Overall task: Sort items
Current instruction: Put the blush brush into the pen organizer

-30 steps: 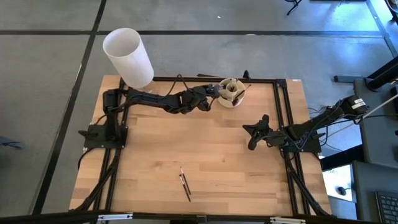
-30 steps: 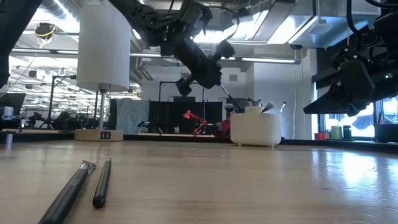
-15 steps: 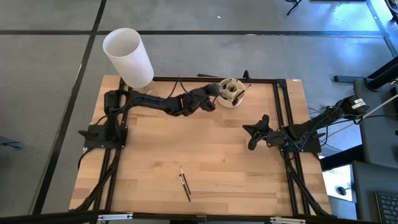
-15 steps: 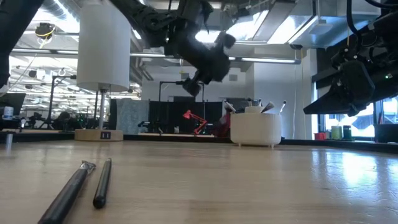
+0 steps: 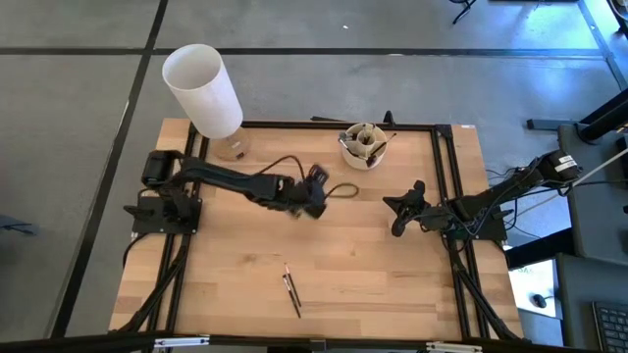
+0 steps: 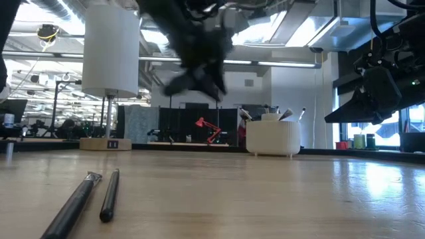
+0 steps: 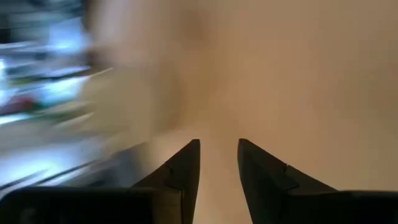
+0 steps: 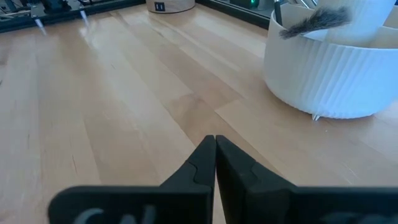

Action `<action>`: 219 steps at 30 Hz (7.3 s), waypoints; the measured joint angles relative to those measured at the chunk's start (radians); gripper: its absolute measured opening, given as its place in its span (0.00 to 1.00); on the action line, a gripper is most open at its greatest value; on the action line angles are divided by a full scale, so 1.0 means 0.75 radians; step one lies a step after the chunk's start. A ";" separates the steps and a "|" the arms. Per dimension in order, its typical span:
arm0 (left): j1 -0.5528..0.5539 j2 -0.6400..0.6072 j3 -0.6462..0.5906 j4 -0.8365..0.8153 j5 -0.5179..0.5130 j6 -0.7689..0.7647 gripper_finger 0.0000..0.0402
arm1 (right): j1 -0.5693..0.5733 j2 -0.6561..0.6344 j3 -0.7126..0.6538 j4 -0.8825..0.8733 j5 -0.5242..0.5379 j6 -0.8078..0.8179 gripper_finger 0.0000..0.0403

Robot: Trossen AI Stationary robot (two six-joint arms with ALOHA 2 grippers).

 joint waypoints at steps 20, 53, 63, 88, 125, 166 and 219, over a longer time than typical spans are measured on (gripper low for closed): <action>-0.476 0.137 -0.092 -0.217 0.816 -0.546 0.21 | 0.000 0.000 0.000 0.010 -0.001 0.032 0.03; -0.533 0.138 -0.170 -0.106 0.526 -0.441 0.19 | 0.000 0.000 0.000 0.019 0.000 0.004 0.03; -0.537 0.138 -0.151 -0.080 0.396 -0.404 0.25 | 0.000 0.000 0.000 0.019 0.000 0.004 0.03; -0.488 0.218 -0.141 0.025 0.445 0.098 0.41 | 0.000 0.000 0.000 0.018 0.001 0.002 0.03; -0.453 0.207 -0.151 -0.005 0.383 -0.079 0.01 | 0.000 0.000 0.000 0.018 0.000 0.004 0.03; -0.516 0.209 -0.167 0.129 0.310 0.297 0.29 | 0.000 0.000 0.000 0.017 -0.001 0.018 0.03; 0.305 0.074 -0.168 1.510 -0.417 1.212 0.01 | 0.000 0.000 0.000 0.001 0.000 0.030 0.03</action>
